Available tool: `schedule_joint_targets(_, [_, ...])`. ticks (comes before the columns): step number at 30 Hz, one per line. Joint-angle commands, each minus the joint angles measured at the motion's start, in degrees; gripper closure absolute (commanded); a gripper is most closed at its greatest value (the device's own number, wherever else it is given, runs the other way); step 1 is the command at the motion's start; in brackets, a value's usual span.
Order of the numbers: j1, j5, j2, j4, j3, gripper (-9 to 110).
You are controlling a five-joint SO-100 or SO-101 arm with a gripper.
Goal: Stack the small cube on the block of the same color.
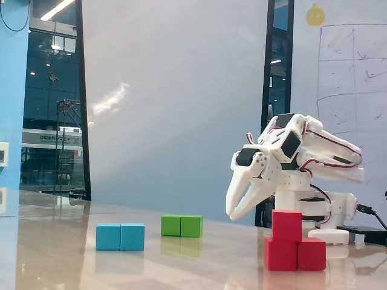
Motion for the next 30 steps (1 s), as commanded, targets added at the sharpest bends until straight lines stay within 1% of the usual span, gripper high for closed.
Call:
schedule_joint_targets(1, [0.1, 1.3, 5.4, 3.6, 0.0, 102])
schedule_joint_targets(7, [-0.4, -1.3, 7.2, 6.4, 0.1, 102])
schedule_joint_targets(30, [-0.2, -1.0, 7.0, 6.2, 0.0, 102])
